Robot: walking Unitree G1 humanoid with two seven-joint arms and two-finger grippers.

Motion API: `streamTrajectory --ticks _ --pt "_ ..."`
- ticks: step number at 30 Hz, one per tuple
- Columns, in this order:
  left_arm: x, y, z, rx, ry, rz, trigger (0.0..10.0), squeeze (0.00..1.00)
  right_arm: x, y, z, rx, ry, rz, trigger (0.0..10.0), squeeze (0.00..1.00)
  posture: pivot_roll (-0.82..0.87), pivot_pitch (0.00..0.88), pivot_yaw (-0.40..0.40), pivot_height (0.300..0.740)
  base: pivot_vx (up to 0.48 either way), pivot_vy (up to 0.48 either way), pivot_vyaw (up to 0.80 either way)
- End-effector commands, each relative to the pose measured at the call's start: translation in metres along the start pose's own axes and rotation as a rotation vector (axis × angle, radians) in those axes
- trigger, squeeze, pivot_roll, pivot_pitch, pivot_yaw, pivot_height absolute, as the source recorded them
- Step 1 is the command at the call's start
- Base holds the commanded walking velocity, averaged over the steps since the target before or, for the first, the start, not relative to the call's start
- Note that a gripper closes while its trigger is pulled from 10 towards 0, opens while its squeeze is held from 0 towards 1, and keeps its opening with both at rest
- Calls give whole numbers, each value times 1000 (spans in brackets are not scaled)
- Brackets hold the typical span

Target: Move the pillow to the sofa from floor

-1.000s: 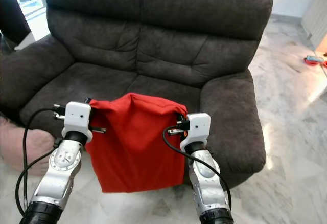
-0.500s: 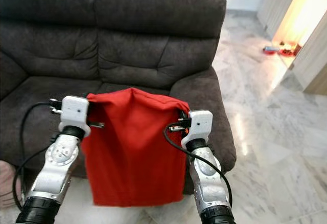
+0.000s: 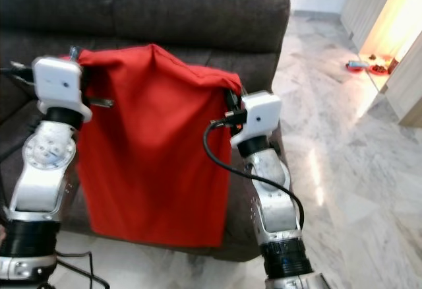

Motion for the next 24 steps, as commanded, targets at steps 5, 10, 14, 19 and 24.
streamTrajectory --ticks 5,10,14,19,24 --pt "1 11 42 121 0 -5 10000 0 0 10 39 118 6 12 10000 0 150 0 -53 740 305 0 330" --pt "2 8 37 101 -2 -2 10000 0 0 8 35 100 13 19 10000 0 150 0 -57 740 306 0 0" --pt "2 7 35 89 -2 0 10000 0 -3 7 35 92 8 33 10000 0 150 0 -58 740 305 0 0" --pt "2 6 33 77 -1 -3 10000 0 -3 7 32 76 16 31 10000 0 151 0 -59 740 305 0 0" --pt "4 5 28 60 5 -10 10000 0 -4 7 30 66 23 44 10000 0 150 0 -61 740 291 0 0"
Point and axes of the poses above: a point about 5 cm out from each wrist's last joint towards the gripper, its own y axis pointing out of the wrist towards the gripper, its own z axis along the axis of the wrist's last joint, x = y × z, the point moved 6 cm from there along y, pointing out of the wrist towards the gripper, and after that the axes turned 14 degrees about -y, right-handed, at the moved point
